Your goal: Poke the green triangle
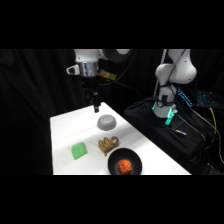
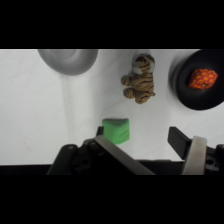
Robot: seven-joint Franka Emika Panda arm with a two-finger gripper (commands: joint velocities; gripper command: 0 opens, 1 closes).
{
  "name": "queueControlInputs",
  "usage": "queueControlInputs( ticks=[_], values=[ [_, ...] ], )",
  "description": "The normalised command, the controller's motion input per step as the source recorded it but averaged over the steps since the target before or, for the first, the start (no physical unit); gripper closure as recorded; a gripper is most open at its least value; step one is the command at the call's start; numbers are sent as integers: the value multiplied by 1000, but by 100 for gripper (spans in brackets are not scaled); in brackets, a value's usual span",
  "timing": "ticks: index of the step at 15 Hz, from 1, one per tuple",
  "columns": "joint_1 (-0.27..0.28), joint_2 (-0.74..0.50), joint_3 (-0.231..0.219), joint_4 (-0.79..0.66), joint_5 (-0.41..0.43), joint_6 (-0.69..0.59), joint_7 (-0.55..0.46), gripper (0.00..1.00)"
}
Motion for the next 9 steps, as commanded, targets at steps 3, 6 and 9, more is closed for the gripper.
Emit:
queueControlInputs(
  ticks=[3,6,9],
  values=[
    [-11,108,18,143,-59,-10,91,0],
    [-9,350,13,461,-71,-56,129,0],
    [-18,507,-1,665,-76,-98,121,0]
  ],
)
